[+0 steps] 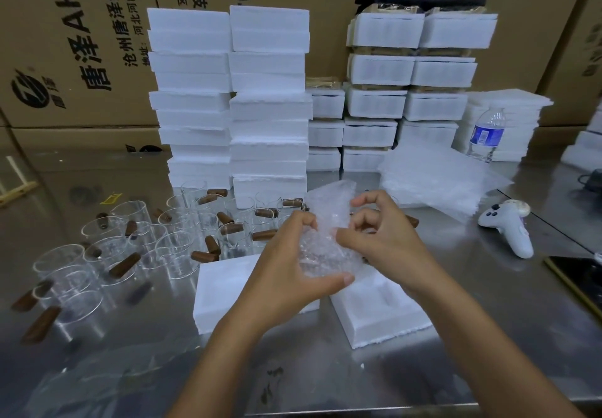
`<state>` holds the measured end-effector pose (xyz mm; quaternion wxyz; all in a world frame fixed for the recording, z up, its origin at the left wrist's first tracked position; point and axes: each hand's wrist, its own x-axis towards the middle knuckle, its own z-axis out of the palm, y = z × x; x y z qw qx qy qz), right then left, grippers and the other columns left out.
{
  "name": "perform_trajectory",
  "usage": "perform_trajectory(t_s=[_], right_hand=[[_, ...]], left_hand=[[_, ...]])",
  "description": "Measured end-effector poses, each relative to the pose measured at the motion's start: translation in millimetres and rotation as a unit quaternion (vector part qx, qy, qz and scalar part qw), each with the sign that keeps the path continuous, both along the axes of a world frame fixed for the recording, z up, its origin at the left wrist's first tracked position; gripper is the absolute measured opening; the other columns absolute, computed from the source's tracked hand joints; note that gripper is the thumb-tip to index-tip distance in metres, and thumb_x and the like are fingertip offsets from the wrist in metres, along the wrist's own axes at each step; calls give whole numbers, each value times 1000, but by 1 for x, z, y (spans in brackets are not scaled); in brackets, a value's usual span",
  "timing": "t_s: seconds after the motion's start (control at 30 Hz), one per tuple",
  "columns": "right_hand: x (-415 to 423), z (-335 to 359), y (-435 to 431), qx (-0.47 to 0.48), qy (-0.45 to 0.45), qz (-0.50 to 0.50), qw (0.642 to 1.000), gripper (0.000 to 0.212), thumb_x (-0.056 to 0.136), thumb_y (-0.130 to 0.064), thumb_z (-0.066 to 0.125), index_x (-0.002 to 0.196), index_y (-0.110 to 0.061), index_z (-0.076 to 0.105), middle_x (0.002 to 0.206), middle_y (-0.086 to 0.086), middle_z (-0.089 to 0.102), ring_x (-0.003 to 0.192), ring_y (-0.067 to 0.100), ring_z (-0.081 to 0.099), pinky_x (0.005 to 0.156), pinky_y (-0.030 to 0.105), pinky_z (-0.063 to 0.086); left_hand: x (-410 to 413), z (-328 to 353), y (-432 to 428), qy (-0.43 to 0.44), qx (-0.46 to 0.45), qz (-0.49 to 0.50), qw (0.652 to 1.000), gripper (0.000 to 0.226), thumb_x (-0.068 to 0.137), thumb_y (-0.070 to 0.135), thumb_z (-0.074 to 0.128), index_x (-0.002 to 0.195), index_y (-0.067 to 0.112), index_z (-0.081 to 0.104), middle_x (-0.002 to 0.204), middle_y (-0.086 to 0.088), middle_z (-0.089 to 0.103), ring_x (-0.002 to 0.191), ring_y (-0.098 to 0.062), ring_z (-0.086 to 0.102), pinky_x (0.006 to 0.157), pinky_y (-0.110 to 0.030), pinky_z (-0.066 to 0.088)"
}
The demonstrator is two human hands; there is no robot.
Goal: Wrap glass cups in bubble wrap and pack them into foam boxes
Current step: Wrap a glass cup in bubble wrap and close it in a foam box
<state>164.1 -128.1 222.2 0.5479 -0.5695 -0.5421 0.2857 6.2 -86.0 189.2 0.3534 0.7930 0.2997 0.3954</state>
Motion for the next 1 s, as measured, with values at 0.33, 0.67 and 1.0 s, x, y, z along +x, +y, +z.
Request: perform_trajectory(t_s=[0.33,0.67,1.0], right_hand=[[-8,4,-2,62,-109,50,991,9,85,-41,60,87,-38,69,97,-15,60,92,0,58,83,21,46],[0,5,4,-73,-88,62,991,13,77,-18,70,73,-20,58,88,-8,60,55,-7,51,52,15,40],[16,0,-5,-62,-22,61,996,11,87,-27,64,97,-25,67,95,-10,70,87,-1,64,74,14,47]], left_hand=[[-4,-4,1,-81,-63,-26,994,88,56,48,83,121,57,24,111,28,55,103,7,59,75,-9,49],[-6,-5,-4,-8,2,-8,1000,62,61,55,74,113,60,41,114,33,48,103,1,57,77,-20,54],[-6,-7,0,-52,41,63,996,38,56,59,71,85,51,48,96,22,48,90,5,50,65,-5,39]])
